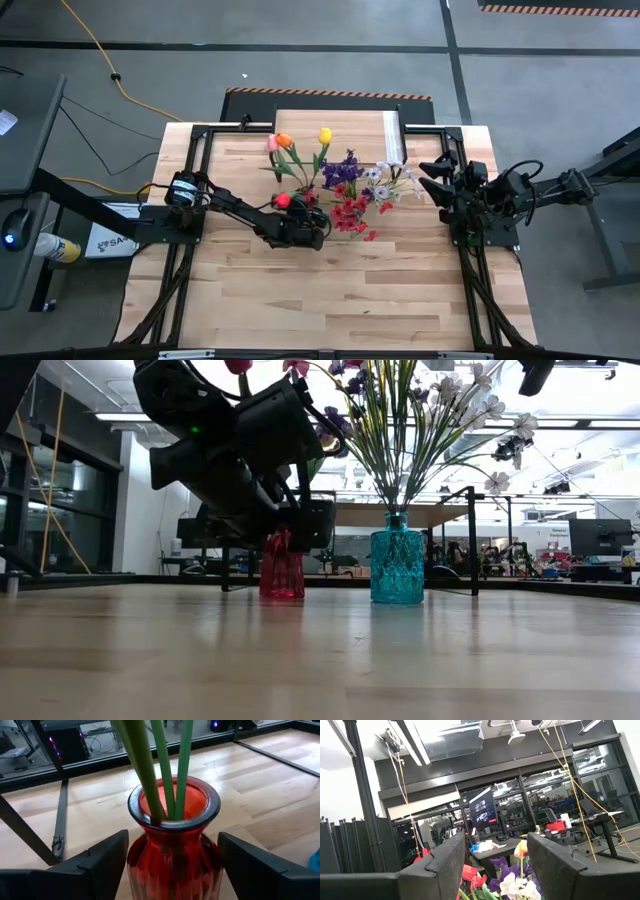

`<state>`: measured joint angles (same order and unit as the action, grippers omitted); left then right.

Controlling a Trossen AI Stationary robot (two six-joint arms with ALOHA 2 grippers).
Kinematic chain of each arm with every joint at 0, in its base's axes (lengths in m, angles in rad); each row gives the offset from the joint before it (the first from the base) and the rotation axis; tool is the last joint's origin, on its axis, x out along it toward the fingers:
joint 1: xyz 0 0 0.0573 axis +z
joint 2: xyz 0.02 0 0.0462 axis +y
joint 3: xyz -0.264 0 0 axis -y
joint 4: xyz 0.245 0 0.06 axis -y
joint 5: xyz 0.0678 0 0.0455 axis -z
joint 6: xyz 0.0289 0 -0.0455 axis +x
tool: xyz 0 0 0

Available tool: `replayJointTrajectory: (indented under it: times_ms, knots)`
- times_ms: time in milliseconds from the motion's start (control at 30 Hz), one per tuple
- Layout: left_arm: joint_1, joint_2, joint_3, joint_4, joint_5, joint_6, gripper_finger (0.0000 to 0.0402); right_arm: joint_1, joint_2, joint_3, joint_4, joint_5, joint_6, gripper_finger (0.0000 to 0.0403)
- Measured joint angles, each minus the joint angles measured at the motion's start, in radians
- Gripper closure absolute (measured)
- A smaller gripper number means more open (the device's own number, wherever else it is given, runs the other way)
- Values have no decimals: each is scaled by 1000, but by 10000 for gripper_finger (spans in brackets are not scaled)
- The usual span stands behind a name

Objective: Pick and place flowers into a vace then onto a shelf
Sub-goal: Put the red flower vase on the shelf

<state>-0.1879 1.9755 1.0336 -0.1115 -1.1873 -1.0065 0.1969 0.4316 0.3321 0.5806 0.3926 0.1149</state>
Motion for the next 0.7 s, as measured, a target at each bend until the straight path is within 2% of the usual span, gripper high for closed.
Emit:
replayJointTrajectory:
  times_ms: [100,333,467,600,700]
  knots:
    - [0,0,0,0,-9,-34,64,0,0,0,-7,-2,0,198]
    - [0,0,0,1,-107,-107,64,0,0,0,-28,-3,0,197]
    - [0,0,0,3,-112,-109,67,0,0,0,-43,-4,0,198]
    - [0,0,0,3,-113,-109,91,0,0,0,-67,-4,0,197]
    - [0,0,0,3,-113,-110,132,0,0,0,-82,-4,0,198]
